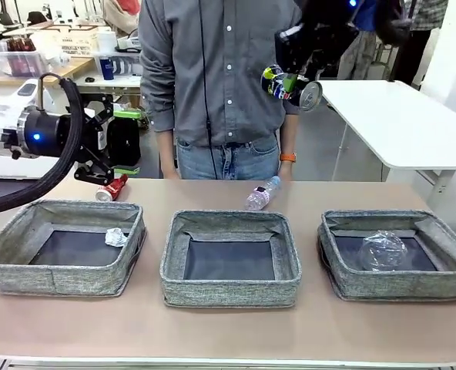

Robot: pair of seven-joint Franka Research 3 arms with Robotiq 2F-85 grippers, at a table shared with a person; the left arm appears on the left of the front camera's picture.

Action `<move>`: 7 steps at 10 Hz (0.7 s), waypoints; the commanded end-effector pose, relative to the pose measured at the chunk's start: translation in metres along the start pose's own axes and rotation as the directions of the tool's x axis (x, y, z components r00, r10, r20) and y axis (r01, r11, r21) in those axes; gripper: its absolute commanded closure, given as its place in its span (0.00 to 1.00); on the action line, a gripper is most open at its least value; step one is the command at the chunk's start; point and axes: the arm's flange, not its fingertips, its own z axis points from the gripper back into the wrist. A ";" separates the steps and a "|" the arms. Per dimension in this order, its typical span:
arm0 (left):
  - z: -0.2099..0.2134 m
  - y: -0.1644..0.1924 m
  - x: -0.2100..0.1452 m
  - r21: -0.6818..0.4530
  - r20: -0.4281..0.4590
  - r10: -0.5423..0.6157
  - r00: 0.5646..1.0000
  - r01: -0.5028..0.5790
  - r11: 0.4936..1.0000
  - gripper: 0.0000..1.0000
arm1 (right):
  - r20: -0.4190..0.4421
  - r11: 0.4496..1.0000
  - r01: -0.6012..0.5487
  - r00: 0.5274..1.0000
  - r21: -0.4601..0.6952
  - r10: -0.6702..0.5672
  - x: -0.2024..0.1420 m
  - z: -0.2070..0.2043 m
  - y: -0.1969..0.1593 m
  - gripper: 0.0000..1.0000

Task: Sort the waste into the appropriate baskets.
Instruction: Pick up the waste item pointed out by the person.

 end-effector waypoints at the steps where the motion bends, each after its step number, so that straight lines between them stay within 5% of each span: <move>1: 0.001 -0.001 -0.001 0.006 0.004 0.002 1.000 -0.002 1.000 0.00 | -0.190 0.986 0.093 0.975 -0.140 -0.119 0.038 0.039 0.069 0.60; 4: 0.001 -0.001 -0.001 0.006 0.004 0.002 1.000 -0.002 1.000 0.00 | -0.107 0.972 0.076 0.989 -0.221 -0.101 0.047 0.101 0.110 0.60; 7: 0.001 -0.001 -0.001 0.006 0.004 0.002 1.000 -0.002 1.000 0.00 | -0.038 0.991 0.081 0.996 -0.108 -0.085 0.046 0.132 0.118 0.60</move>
